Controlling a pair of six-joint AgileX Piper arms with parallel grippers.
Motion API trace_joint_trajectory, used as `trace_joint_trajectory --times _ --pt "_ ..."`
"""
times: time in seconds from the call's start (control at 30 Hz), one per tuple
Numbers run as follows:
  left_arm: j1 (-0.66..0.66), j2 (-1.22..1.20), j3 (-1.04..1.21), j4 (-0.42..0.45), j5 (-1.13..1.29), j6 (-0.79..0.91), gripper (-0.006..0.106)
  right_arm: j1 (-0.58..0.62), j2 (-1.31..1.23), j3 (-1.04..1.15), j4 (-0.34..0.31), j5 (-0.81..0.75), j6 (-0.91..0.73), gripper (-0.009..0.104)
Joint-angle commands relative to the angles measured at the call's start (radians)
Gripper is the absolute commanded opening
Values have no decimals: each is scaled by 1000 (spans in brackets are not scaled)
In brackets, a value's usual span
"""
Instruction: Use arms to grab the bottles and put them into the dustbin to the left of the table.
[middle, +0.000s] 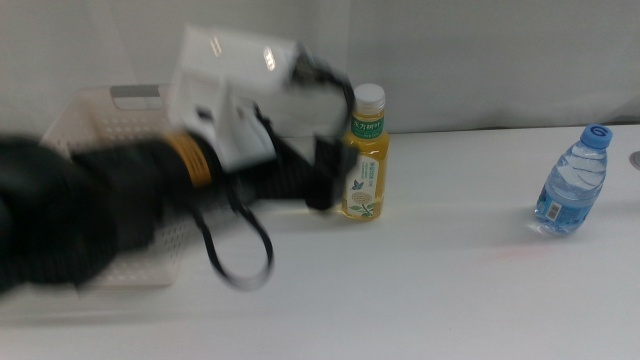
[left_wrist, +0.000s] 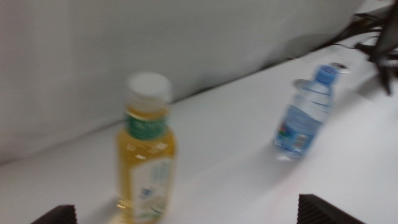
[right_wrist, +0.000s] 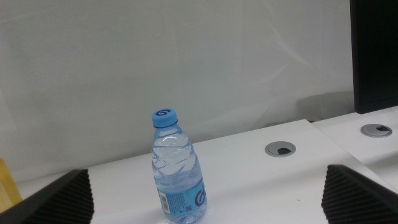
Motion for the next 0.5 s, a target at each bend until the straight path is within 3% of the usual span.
trace_joint_trajectory --times 0.0,0.27,0.47 --pt "-47 -16 88 13 -132 -47 93 -10 -32 6 -4 -3 -3 103" --pt "-94 -22 372 11 -521 -55 93 -10 -32 6 -4 -3 -3 103" --pt "-94 -14 445 9 -591 -27 93 -10 -32 6 -4 -3 -3 103"
